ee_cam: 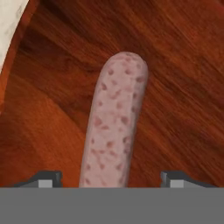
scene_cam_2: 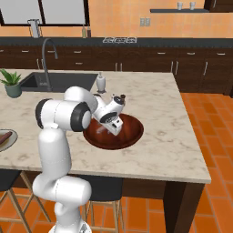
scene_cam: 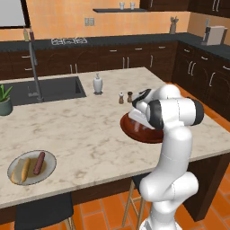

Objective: Place one bun and one sausage from the bowl on each plate.

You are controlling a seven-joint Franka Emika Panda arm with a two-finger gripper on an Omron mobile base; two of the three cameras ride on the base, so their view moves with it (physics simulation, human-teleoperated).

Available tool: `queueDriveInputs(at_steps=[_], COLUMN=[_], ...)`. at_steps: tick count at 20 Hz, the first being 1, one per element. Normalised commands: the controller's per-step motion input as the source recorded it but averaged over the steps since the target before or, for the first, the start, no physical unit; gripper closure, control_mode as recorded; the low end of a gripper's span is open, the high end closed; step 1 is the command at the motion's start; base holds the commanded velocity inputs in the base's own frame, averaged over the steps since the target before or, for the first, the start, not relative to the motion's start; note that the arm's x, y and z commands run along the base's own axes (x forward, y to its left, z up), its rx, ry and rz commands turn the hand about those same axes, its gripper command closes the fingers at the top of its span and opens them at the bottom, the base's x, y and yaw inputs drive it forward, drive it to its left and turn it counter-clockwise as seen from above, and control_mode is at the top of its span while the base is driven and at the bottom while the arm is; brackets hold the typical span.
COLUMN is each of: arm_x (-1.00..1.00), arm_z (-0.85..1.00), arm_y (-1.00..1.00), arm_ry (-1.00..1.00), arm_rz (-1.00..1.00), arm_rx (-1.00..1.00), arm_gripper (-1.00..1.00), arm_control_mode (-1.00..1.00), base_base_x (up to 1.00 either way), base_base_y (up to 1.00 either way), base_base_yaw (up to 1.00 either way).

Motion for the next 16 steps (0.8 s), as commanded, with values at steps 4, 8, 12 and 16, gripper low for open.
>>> queueDriveInputs(at_steps=[4, 8, 12, 16], arm_x=[0.0, 0.0, 0.0, -0.4], arm_z=[-0.25, -0.29, -0.1, 0.43], arm_y=[0.03, 0.1, 0.01, 0.07], arm_ry=[0.12, 0.24, 0.13, 0.01], arm_rz=[0.03, 0.04, 0.0, 0.01], arm_rx=[0.01, -0.01, 0.0, -0.14], arm_gripper=[1.0, 1.0, 1.0, 1.0], arm_control_mode=[-1.0, -1.0, -1.0, -1.0], base_base_x=[0.0, 0.0, 0.0, 0.0], base_base_y=[0.0, 0.0, 0.0, 0.0], base_base_yaw=[0.0, 0.0, 0.0, 0.0])
